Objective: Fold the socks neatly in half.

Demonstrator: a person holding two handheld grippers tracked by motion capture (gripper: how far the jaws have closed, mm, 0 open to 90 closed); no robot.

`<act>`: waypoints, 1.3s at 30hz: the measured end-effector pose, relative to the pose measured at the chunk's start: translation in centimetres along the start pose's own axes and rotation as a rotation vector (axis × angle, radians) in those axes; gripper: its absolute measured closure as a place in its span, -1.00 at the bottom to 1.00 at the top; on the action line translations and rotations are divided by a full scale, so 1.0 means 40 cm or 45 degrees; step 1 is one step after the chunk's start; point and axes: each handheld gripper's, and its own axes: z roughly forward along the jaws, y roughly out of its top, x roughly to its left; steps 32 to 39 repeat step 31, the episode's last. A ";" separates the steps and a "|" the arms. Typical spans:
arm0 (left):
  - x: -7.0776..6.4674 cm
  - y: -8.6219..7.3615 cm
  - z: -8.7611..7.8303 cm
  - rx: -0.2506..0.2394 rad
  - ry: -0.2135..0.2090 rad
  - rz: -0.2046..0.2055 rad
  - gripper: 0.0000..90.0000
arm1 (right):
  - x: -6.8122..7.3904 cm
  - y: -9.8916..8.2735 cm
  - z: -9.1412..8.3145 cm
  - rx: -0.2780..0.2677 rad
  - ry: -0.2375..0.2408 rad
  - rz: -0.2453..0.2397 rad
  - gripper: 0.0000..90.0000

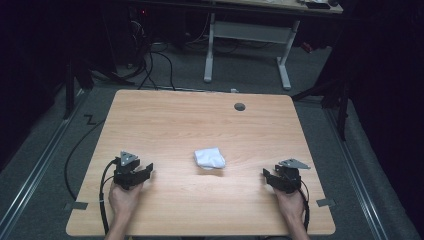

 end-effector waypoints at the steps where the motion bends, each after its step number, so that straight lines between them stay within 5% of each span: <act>1: 0.001 -0.002 0.002 0.005 0.001 -0.002 -0.03 | -0.002 0.000 0.000 0.003 -0.015 -0.012 -0.03; 10: -0.019 -0.007 0.011 0.045 0.054 0.099 -0.19 | -0.007 0.003 0.005 0.014 -0.048 -0.024 -0.16; 39: -0.016 -0.008 0.010 0.044 0.034 0.091 -0.24 | -0.005 0.002 0.004 0.017 -0.040 -0.028 -0.19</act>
